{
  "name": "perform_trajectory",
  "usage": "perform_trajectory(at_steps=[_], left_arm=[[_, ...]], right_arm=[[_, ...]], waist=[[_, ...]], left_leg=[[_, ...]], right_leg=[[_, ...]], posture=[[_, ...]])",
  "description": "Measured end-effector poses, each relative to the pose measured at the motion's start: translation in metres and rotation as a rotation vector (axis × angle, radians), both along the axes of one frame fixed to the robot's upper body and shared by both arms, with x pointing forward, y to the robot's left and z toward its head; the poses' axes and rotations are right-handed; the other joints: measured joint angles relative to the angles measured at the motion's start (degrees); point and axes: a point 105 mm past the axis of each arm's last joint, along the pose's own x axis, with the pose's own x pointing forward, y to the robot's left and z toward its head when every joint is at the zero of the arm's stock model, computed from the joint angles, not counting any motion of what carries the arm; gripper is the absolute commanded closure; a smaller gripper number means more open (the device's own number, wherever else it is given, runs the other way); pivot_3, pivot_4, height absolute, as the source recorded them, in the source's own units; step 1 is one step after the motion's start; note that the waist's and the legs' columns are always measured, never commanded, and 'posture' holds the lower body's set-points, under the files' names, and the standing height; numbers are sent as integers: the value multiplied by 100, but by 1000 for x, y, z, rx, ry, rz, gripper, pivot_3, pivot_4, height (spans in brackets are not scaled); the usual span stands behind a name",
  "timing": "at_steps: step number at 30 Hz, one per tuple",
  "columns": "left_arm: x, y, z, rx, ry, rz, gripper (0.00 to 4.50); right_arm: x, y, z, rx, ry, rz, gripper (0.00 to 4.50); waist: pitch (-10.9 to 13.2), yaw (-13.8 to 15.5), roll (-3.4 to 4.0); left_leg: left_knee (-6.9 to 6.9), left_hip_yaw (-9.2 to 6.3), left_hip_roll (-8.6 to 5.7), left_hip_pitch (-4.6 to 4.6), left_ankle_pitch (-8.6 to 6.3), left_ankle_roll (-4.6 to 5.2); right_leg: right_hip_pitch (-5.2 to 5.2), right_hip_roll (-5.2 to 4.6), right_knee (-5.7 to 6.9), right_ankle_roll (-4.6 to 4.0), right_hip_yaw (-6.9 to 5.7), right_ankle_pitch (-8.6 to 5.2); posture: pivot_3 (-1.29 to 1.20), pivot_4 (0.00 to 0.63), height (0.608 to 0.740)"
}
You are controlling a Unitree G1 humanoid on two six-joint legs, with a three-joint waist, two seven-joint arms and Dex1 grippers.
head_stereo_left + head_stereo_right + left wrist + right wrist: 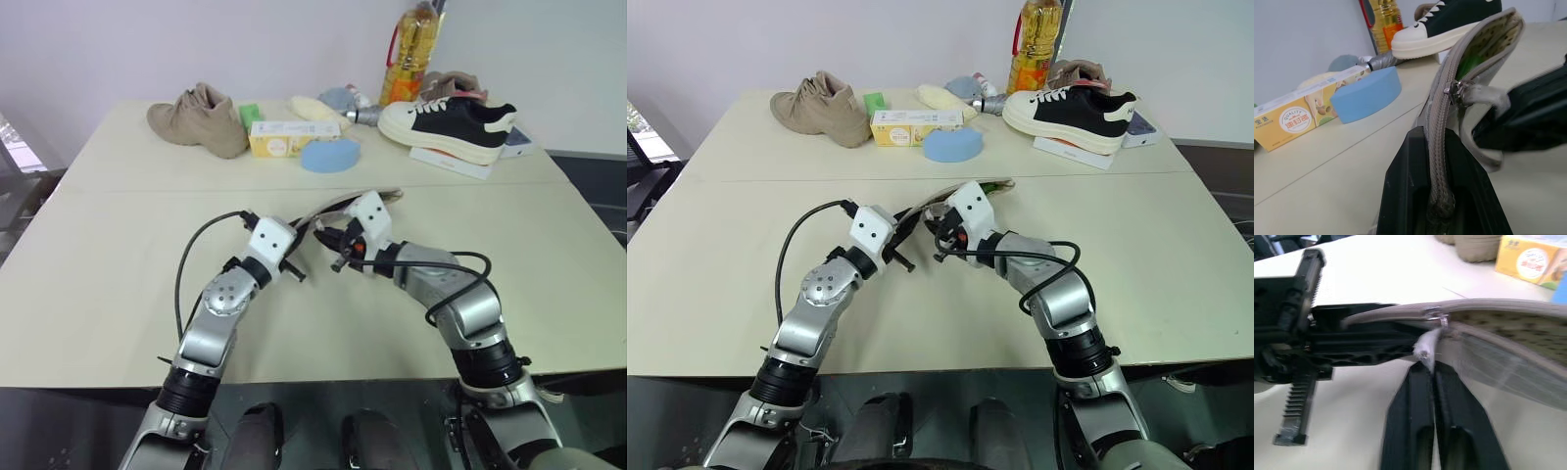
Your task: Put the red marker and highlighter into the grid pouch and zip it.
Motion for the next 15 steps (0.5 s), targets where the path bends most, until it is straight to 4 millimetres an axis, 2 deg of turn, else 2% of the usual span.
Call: perform_trajectory(at_steps=[4,10,12,15], left_arm=[[0,9,-3,55,-9,8,4500],[-6,31,-5,149,-55,7,4500],[-9,37,-8,177,-57,-2,4500],[-16,42,-16,183,-30,-28,4500]], right_arm=[[5,-27,9,-44,-31,-41,4477],[20,-91,31,-174,-108,-194,4477],[24,-107,28,-218,-102,-238,4477],[20,-119,16,-270,-77,-222,4477]], waist=[[0,3,0],[0,-12,0],[0,-20,0],[0,-6,1]], left_leg=[[-1,1,0,0,0,0],[-5,4,3,2,0,0],[-6,5,7,3,0,0],[-12,6,11,3,0,0]], right_leg=[[0,-1,-1,0,0,0],[0,-4,-5,-1,1,0],[-1,-1,-4,-1,2,-1],[-2,0,-7,-2,2,-1]], posture=[[0,150,740],[0,150,740],[0,150,740],[0,150,740]])
